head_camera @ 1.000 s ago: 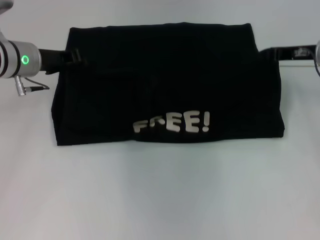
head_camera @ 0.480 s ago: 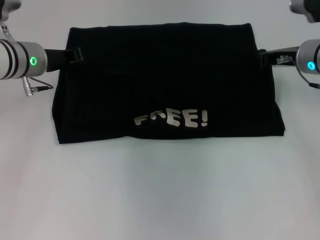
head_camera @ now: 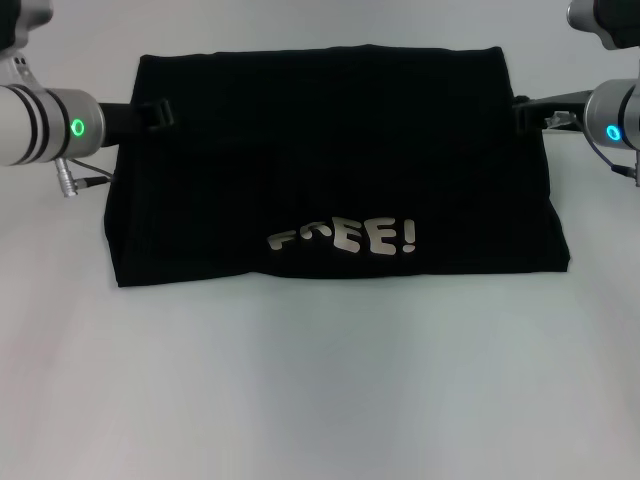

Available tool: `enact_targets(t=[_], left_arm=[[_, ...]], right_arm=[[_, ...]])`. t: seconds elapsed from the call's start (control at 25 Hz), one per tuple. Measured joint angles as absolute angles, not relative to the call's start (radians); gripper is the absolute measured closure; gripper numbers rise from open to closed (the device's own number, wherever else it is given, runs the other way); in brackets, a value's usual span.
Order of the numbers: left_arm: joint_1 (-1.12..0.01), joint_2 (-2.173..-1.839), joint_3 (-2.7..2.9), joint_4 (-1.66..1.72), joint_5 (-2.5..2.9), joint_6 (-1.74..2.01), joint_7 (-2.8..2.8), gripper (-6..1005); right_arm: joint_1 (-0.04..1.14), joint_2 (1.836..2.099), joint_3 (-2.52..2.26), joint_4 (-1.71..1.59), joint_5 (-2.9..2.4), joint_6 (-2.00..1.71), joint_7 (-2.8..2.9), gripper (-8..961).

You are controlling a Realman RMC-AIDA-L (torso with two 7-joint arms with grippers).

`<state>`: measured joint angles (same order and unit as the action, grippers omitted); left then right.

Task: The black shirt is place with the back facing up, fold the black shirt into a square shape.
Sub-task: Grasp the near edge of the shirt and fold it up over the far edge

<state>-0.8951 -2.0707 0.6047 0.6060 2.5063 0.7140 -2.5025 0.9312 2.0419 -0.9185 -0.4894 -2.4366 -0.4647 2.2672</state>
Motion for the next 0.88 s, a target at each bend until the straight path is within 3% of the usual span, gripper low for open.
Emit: enact_targets(t=[0.64, 0.88], left_arm=[[-0.891, -2.083, 0.638, 0.624, 2.505, 0.695, -2.528, 782], [-0.896, -2.072, 0.644, 0.608, 2.505, 0.745, -2.534, 778]], right_arm=[[0.929, 2.044, -0.917, -0.501, -2.438, -0.454, 2.276, 878], [0.95, 2.018, -0.926, -0.469, -2.483, -0.519, 2.319, 877]])
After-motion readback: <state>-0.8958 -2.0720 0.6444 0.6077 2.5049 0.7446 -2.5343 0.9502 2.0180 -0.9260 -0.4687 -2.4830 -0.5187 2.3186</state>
